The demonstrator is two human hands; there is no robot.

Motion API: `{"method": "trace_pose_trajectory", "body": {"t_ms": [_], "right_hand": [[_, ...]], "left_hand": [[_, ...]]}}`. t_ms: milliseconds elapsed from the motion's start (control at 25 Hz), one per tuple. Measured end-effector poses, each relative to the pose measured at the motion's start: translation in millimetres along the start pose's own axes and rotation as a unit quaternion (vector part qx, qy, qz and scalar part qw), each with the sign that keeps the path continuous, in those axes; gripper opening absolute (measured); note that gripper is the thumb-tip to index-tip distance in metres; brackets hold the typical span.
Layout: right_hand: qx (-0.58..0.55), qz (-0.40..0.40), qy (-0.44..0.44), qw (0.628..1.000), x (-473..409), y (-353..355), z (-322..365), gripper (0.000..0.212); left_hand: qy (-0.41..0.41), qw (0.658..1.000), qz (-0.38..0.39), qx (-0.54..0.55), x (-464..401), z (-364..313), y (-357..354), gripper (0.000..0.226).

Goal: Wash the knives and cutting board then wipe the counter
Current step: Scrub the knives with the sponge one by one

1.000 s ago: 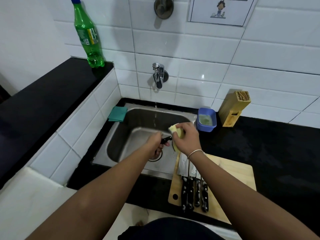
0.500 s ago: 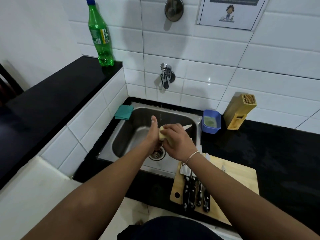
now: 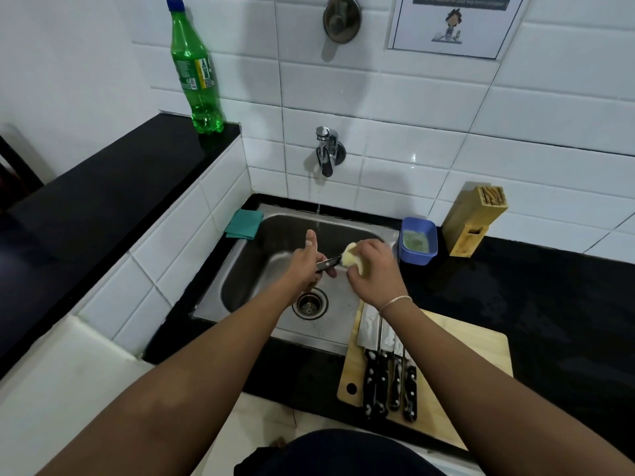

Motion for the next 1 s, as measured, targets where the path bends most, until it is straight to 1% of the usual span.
{"method": "trace_pose_trajectory", "body": {"t_ms": [40,80,160,200,240,280,320,360,440,480,520,560,600,640,720,760,800,880,920,1000], "right_hand": [[-0.003,-0.009,-0.029,1.0,-2.5,-0.4,1.8,0.025],[0.006,-0.013,0.0,1.0,0.3,-3.5,8.4,0.026],[0.031,0.004,0.107,0.994,11.4,-7.6,15.7,0.027],[0.031,0.008,0.105,0.994,9.9,-3.8,9.5,0.027],[0.02,-0.005,0.041,0.999,1.9,2.7,-1.4,0.026],[0.007,-0.024,-0.048,0.999,-6.5,8.8,-11.1,0.026],[0.007,-0.038,-0.101,0.994,-11.5,12.3,-13.1,0.026],[0.021,-0.048,-0.077,0.996,-13.1,11.7,-5.8,0.025],[0.055,-0.036,0.041,0.997,-6.7,7.6,7.2,0.022],[0.062,-0.028,0.052,0.996,-7.2,10.3,2.3,0.022],[0.058,-0.036,0.004,0.998,-11.9,16.4,-9.2,0.022],[0.046,-0.054,-0.062,0.995,-15.0,22.1,-19.6,0.023],[0.041,-0.067,-0.095,0.992,-14.8,23.7,-21.4,0.024],[0.051,-0.069,-0.067,0.994,-11.6,18.8,-11.7,0.023],[0.085,-0.052,0.062,0.993,2.6,5.3,11.4,0.021],[0.092,-0.047,0.093,0.99,5.9,4.4,11.9,0.02],[0.09,-0.05,0.076,0.992,3.4,8.7,5.5,0.021],[0.075,-0.071,-0.002,0.995,-2.8,18.4,-11.8,0.02],[0.078,-0.075,-0.005,0.994,-3.0,17.8,-10.9,0.02],[0.089,-0.067,0.066,0.992,6.9,6.8,9.9,0.02]], "left_hand": [[-0.006,1.0,-0.001,-0.003,-1.8,0.3,-0.9,0.093],[-0.01,1.0,-0.004,0.006,-3.1,-0.5,-1.2,0.088],[-0.026,0.999,-0.01,0.025,-3.7,-4.2,2.0,0.076],[-0.039,0.999,-0.007,0.022,-4.0,-4.7,2.9,0.077],[-0.055,0.998,-0.004,0.012,-4.4,-4.5,2.9,0.082],[-0.066,0.998,-0.006,0.004,-4.9,-4.1,1.9,0.085],[-0.071,0.997,-0.01,0.002,-5.5,-3.2,0.6,0.085],[-0.073,0.997,-0.014,0.006,-6.7,-2.7,-0.5,0.084],[-0.084,0.996,-0.016,0.01,-9.3,-4.0,2.4,0.082],[-0.092,0.996,-0.01,0.002,-9.7,-4.5,4.7,0.082],[-0.097,0.995,-0.001,-0.006,-9.7,-4.0,6.6,0.08],[-0.097,0.995,0.006,-0.011,-9.2,-2.4,7.8,0.078],[-0.093,0.996,0.009,-0.009,-9.0,-0.6,8.6,0.077],[-0.086,0.996,0.009,-0.004,-9.1,1.1,9.5,0.077],[-0.074,0.997,0.005,-0.001,-10.2,2.3,11.2,0.078],[-0.07,0.997,0.007,-0.005,-10.4,2.6,12.5,0.079],[-0.068,0.998,0.012,-0.01,-10.4,3.2,14.1,0.079],[-0.058,0.998,0.021,-0.02,-9.8,6.8,16.7,0.08],[-0.052,0.998,0.025,-0.02,-9.6,8.8,17.1,0.08],[-0.041,0.999,0.03,-0.016,-9.9,11.1,15.1,0.08]]}}
Point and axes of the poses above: each hand's wrist, its own x-axis away from the middle knuckle, its own y-axis out of the back of the hand, z = x × y, the point moved 7 cm from there along -x, towards the middle knuckle, and after that the axes turned 14 degrees about -y, right-handed, at the moved point
